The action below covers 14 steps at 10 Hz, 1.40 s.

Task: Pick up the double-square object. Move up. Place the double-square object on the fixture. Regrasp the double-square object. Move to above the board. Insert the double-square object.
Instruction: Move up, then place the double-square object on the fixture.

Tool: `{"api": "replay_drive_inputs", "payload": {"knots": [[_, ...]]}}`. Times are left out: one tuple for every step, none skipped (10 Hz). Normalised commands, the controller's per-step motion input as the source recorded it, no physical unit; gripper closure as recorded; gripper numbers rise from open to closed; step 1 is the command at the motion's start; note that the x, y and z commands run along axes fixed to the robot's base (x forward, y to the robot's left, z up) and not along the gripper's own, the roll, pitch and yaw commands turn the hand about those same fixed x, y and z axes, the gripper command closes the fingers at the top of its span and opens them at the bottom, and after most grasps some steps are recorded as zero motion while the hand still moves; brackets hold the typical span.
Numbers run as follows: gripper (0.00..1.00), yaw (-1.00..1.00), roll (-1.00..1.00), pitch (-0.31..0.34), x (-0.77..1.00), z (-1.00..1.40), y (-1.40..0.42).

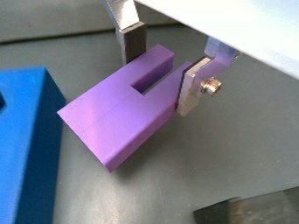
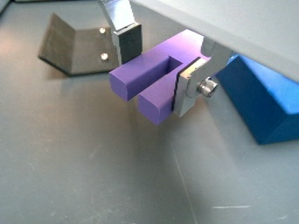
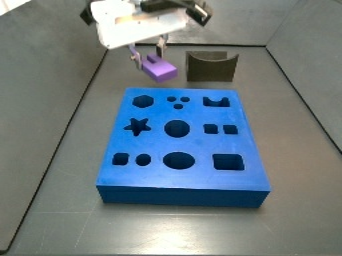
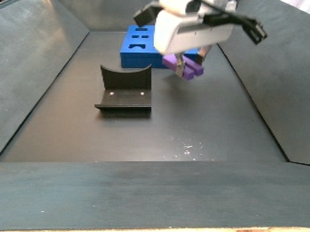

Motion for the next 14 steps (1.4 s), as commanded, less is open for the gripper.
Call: {"api": "replay_drive_inputs", "payload": {"knots": [[1.0, 0.02, -0.05, 0.044, -0.02, 0.26, -0.01], [1.0, 0.0, 0.0, 0.0, 0.0, 1.0, 0.0], [1.0, 0.0, -0.01, -0.012, 0.01, 1.0, 0.0], [1.0, 0.0, -0.01, 0.013, 0.0, 1.0, 0.0], [1.0, 0.01, -0.02, 0.026, -0.01, 1.0, 0.0], [1.0, 0.01, -0.03, 0.03, -0.02, 1.0, -0.01], [1.0, 0.01, -0.04, 0.032, -0.02, 1.0, -0.01], [1.0, 0.02, -0.05, 0.04, -0.02, 0.96, -0.01], [1.0, 0.02, -0.06, 0.046, -0.02, 0.81, -0.01], [1.0, 0.02, -0.07, 0.05, -0.02, 0.67, -0.02], [1.0, 0.02, -0.08, 0.056, -0.01, 0.52, -0.02], [1.0, 0.02, -0.09, 0.072, 0.0, 0.32, -0.02], [1.0, 0.02, -0.1, 0.081, 0.01, 0.17, -0.02], [1.0, -1.0, 0.03, 0.352, 1.0, 0.6, 0.27]]}}
